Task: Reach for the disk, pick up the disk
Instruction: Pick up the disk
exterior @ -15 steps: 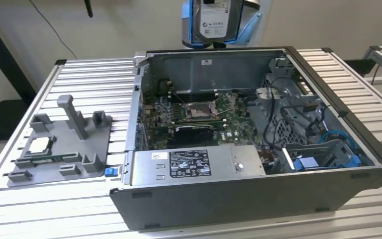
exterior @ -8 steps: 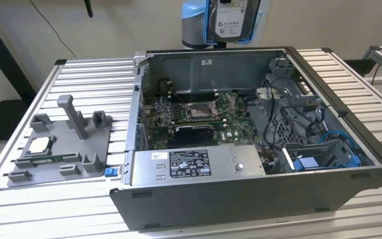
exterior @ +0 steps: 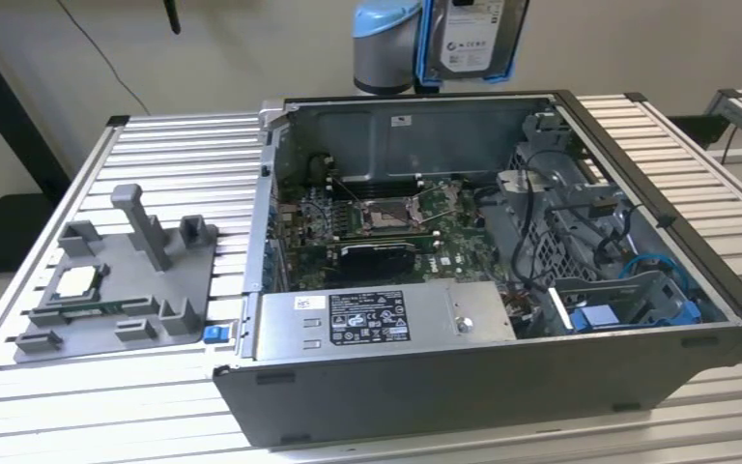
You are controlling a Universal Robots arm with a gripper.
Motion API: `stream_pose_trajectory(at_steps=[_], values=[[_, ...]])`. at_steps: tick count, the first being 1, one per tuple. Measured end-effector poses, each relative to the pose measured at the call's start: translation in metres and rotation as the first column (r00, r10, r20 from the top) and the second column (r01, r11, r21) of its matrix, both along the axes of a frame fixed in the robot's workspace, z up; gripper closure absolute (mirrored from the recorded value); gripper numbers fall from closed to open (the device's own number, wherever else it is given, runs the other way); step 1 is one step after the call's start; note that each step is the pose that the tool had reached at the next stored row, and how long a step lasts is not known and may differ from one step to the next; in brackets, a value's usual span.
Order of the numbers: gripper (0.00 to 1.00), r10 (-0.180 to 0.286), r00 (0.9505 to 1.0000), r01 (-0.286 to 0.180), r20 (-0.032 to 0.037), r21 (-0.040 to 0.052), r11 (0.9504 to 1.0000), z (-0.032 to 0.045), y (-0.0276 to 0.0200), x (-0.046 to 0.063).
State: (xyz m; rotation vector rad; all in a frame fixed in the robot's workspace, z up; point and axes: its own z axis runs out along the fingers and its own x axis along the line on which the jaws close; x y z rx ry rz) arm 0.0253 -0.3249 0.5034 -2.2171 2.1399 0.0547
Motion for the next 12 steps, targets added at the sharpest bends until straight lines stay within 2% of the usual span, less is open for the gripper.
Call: stream_pose_trajectory(at_steps=[12], values=[[1.0, 0.0, 1.0, 0.0, 0.0, -0.0001, 1.0, 0.0, 0.0, 0.051]])
